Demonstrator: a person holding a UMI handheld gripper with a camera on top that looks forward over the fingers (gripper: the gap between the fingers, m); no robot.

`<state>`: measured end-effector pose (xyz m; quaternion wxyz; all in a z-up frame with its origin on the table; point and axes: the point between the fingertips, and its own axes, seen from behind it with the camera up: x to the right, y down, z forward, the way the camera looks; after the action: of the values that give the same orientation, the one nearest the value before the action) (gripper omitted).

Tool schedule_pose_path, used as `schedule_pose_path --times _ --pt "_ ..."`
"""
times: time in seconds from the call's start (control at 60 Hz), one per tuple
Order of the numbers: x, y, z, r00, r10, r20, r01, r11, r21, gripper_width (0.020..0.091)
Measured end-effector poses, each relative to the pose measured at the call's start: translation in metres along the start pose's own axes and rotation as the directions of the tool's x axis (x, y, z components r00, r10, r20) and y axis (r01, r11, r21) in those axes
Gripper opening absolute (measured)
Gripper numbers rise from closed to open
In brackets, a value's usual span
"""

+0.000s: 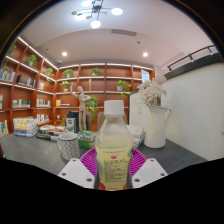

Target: Pour water

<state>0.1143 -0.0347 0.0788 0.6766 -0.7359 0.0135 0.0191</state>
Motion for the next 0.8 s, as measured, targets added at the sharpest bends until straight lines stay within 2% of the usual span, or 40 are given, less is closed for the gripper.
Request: schedule_pose_path --times 0.1,0.233,0.3,0.4,0.567,0.683,0.8 --pt "-0.001 -0.001 0.0 1.0 -0.01 -0.003 0.01 1.0 0.005 0.0366" --pt "-0.002 0.0 0.007 0.998 -0.06 0.012 0.061 0.998 -0.033 0.0366" --pt "0.001 -0.004 0.014 0.988 -0.157 0.007 0.157 0.986 -0.058 0.0365" --pt "0.004 -0.016 0.035 0.916 -0.402 -0.006 0.4 0.913 -0.081 0.0365" --pt "0.005 -0.034 0.084 0.605 -0.796 -0.016 0.789 0.602 -0.122 0.0366" --pt "-0.011 -0.05 0.108 0.346 -0.938 -0.014 0.932 0.346 -0.11 0.0366" --pt "-0.03 -0.061 0.127 0.08 -0.997 -0.012 0.993 0.08 -0.085 0.0366"
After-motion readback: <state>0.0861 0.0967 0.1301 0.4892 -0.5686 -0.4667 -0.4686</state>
